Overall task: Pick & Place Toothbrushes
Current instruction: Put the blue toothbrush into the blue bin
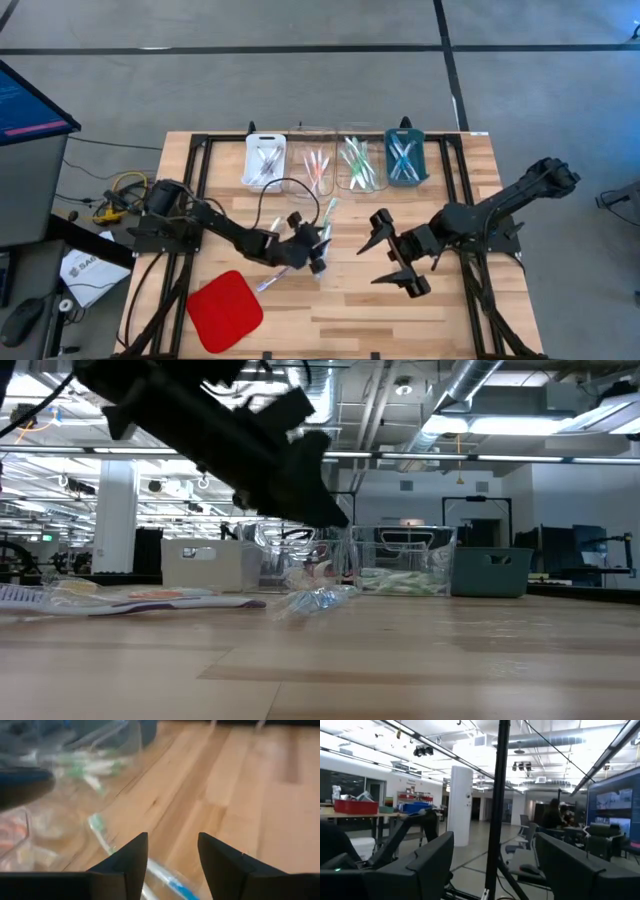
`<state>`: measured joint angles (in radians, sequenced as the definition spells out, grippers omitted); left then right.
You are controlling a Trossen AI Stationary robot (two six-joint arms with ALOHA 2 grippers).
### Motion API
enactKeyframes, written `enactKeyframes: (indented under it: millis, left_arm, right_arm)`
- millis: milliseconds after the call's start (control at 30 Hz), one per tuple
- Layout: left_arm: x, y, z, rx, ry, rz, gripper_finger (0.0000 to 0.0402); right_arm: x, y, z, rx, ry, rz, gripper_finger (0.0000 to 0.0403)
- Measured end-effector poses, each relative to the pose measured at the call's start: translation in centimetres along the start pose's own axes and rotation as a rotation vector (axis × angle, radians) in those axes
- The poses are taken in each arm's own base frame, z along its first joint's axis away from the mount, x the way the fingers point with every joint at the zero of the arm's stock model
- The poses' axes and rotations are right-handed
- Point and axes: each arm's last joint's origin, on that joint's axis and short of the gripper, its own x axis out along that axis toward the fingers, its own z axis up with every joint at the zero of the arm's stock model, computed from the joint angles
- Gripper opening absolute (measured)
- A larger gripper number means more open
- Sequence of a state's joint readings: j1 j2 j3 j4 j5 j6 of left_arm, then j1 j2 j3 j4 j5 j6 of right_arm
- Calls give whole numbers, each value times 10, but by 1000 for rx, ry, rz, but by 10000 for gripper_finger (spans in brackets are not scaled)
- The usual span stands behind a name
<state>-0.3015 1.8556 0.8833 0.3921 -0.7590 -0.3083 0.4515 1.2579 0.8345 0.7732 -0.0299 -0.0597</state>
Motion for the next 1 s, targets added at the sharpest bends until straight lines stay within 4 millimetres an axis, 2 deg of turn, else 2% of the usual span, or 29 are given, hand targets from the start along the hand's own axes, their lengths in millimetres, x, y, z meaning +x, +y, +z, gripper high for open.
enactKeyframes:
  millis: [167,333,433,1000]
  left_arm:
    - [17,4,1,-63,90,73,149]
    - [22,16,-8,-109,181,118,143]
    - [23,18,-11,-134,231,79,145]
    - [16,10,-10,-128,235,26,143]
  right_arm:
    - [0,2,-1,3,11,8,275]
    - [0,2,-1,3,11,7,275]
    - [0,3,-3,10,25,11,275]
    - [0,11,-3,22,35,39,275]
